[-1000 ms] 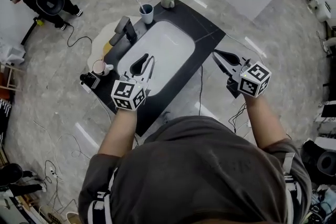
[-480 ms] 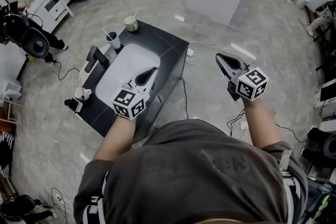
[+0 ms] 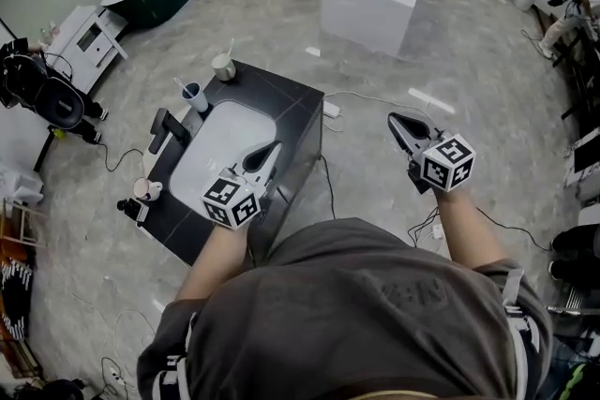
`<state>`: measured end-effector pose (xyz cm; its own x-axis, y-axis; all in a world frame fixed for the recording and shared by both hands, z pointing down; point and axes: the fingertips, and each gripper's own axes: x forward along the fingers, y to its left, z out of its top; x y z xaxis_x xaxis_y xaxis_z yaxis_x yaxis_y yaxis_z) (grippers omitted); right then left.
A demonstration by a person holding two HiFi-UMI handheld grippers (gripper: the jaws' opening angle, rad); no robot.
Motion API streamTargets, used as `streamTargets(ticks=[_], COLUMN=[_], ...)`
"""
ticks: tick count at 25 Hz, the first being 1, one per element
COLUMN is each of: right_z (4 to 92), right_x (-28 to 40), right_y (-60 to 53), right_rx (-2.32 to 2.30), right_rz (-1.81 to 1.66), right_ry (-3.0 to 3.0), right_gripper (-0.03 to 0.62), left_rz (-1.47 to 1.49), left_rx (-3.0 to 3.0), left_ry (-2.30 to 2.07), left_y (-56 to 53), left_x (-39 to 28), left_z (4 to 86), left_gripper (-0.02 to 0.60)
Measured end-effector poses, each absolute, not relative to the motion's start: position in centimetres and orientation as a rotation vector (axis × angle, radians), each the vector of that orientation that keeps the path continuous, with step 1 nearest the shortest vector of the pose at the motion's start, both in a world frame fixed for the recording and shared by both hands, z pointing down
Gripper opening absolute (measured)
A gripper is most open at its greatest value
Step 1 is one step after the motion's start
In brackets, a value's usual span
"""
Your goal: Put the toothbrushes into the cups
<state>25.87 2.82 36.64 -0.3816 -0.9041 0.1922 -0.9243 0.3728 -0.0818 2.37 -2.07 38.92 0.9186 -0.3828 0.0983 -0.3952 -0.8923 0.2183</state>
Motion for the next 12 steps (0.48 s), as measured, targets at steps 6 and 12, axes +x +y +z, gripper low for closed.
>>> streamTargets(ticks=[6,12], right_z=[37.2,37.12], right_x=[25.54,24.94], right_y=[3.02,2.91], right_rx=[1.681,1.665], right_rz=[0.284,0.293], right_ry=[-2.495,-2.502], right_gripper=[-0.009,-0.009], left_rz=[0.082,0.094], left_rx=[2.829,2.84], left_ry=[-0.598,-0.601], left_y=[-2.01,-1.79], left_x=[1.84,1.64], left_z=[39.73,39.32], left_gripper=[0.006,0.006])
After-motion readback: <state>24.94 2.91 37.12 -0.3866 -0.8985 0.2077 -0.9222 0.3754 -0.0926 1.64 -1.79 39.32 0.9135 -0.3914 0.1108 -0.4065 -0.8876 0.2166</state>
